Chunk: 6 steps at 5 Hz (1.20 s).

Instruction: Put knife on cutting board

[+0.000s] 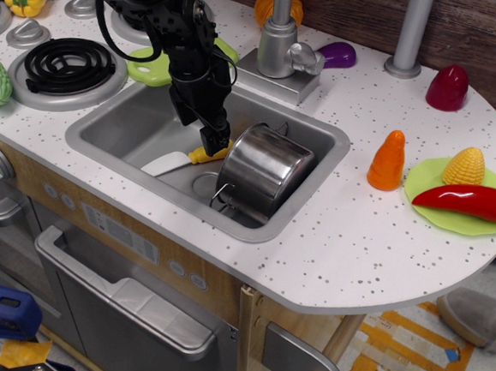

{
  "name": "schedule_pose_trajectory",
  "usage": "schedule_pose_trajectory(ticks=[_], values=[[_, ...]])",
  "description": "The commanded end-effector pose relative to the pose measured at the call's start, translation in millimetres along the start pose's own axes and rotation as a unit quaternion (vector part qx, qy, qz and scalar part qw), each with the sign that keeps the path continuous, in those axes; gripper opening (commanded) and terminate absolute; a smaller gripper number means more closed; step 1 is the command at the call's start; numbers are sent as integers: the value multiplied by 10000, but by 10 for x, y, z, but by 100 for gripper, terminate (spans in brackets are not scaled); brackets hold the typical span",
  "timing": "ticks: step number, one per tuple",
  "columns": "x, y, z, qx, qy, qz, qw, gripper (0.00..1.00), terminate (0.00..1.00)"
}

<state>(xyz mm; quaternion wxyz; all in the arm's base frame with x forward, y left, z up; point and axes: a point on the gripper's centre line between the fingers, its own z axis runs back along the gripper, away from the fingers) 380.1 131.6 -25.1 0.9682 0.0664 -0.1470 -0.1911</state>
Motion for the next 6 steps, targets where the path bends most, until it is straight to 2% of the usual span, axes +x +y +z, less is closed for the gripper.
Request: schedule_pose_trajectory(ticks=[1, 3, 4, 6], values=[[0, 0, 0, 0, 0, 0, 10000, 100, 0], [65, 119, 10, -127, -49, -282, 9995, 100, 0], [108, 201, -90, -377, -86, -286, 9988, 100, 0], [45, 218, -227, -540, -54, -178, 9984, 100, 0]])
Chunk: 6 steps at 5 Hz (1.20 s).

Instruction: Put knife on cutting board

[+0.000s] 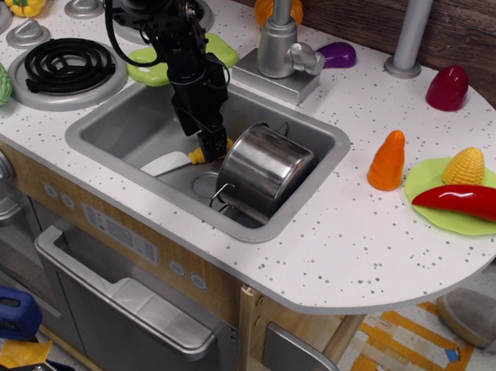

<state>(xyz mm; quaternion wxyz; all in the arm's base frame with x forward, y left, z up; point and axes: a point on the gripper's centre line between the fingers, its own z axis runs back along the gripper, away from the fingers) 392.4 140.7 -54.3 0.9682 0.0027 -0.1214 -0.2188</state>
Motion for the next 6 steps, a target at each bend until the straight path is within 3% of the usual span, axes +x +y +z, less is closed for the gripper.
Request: schedule_pose_trajectory(ticks=[1, 2, 3, 5, 6], values=[[20, 139, 33, 38, -173, 81, 9998, 100, 0], [28, 143, -6, 68, -188, 77, 9998, 100, 0], [62, 164, 20, 132, -96, 23, 9999, 0, 0], [71, 114, 71, 201, -98, 88, 9997, 0, 0], [112, 54, 257, 272, -124, 59, 9995, 0, 0]])
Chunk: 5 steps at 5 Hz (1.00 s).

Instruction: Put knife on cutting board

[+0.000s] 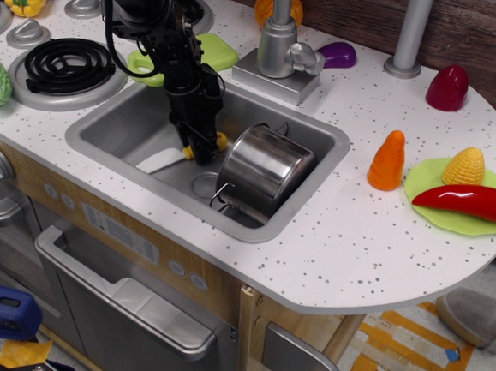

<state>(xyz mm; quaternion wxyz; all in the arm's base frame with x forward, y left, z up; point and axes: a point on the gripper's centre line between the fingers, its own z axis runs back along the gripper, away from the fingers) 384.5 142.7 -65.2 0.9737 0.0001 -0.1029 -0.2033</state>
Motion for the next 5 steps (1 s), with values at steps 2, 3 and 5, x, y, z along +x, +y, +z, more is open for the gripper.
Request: schedule_pose_trajectory(ticks=[2, 3, 5], values=[[354, 61, 825, 691, -427, -235, 9964, 0, 0], [440, 96, 1119, 980, -436, -354, 9936, 0, 0], [619, 380, 1364, 1092, -437, -849, 9894, 0, 0]])
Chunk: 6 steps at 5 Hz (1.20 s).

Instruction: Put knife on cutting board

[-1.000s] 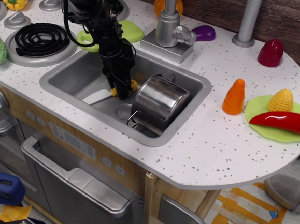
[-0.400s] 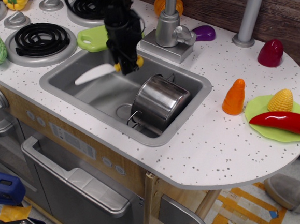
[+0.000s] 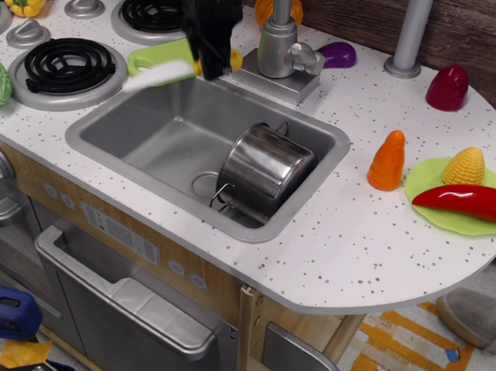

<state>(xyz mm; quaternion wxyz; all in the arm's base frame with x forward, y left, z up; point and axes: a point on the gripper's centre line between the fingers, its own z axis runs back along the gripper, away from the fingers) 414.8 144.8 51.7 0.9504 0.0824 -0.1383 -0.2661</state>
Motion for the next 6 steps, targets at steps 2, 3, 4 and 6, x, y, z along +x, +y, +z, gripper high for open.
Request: schedule_pose_trajectory(ticks=[2, 3, 4, 6], values=[[79, 607, 40, 269, -400, -449, 9978, 0, 0], [10, 669, -85, 328, -467, -511, 9971, 0, 0], [-28, 734, -148, 326, -497, -613, 9963, 0, 0], [-27, 819, -193, 508, -666, -985, 9916, 100, 100]])
